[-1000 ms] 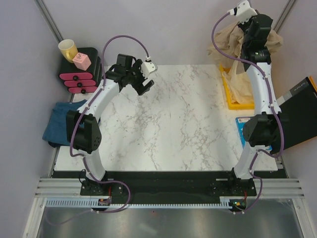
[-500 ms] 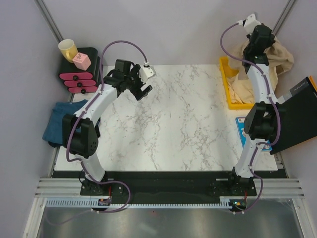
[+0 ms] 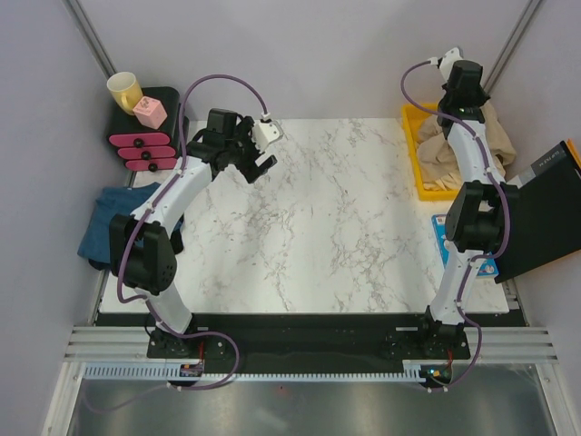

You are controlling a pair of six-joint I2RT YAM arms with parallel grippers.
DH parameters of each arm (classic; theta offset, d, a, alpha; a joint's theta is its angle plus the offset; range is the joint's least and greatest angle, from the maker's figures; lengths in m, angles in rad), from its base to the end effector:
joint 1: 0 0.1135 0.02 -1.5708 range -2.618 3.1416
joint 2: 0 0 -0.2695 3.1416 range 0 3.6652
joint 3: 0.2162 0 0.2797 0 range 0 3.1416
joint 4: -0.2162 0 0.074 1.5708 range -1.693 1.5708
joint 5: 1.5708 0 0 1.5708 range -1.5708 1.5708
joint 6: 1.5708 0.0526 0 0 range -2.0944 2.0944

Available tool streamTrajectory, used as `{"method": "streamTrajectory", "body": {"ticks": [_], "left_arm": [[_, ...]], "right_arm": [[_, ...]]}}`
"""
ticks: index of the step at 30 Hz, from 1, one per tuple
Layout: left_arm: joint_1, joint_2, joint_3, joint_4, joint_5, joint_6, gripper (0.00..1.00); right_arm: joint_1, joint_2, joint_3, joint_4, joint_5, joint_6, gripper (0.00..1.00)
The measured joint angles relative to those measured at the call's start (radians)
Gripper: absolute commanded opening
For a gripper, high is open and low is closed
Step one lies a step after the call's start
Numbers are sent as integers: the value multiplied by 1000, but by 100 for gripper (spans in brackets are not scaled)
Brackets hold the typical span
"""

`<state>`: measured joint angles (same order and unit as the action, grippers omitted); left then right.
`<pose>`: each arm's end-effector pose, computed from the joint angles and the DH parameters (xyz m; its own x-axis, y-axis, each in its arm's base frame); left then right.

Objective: Fold and stack the t-shirts
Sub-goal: Grab the tshirt from the pile, then move the tshirt to the center of the board

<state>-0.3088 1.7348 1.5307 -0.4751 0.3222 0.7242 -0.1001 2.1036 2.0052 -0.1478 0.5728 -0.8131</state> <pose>0.4142 -0.1496 0.3049 -0.1017 0.6921 -0.7146 0.7883 0.4943 0.3665 0.5437 -0.0833 0.3497 -0.6076 -0.5525 -0.5706 0.2410 0.5563 -0.7953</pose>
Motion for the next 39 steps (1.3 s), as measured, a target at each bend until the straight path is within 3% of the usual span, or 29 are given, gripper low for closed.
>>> {"method": "streamTrajectory", "body": {"ticks": [10,14,19,24,28,32,39], "left_arm": [[0,0,0,4,-8,0,100],[0,0,0,11,-8,0,99],[0,4,0,27,-8,-3,99],[0,8,0,45,-9,-14,99],[-1,14,0,74,-18,-25,99],[-3,26,0,90,-38,-35,99],[-23,25,-45,215,-155,-40,99]], "right_arm": [[-3,7,54,-63,-38,60,0],[5,46,236,-106,-45,46,0],[39,40,347,97,-45,-87,0],[68,26,344,264,-68,-183,0],[72,-16,247,400,-89,-239,0],[71,13,294,520,-74,-308,0],[65,15,334,642,-105,-239,0]]}}
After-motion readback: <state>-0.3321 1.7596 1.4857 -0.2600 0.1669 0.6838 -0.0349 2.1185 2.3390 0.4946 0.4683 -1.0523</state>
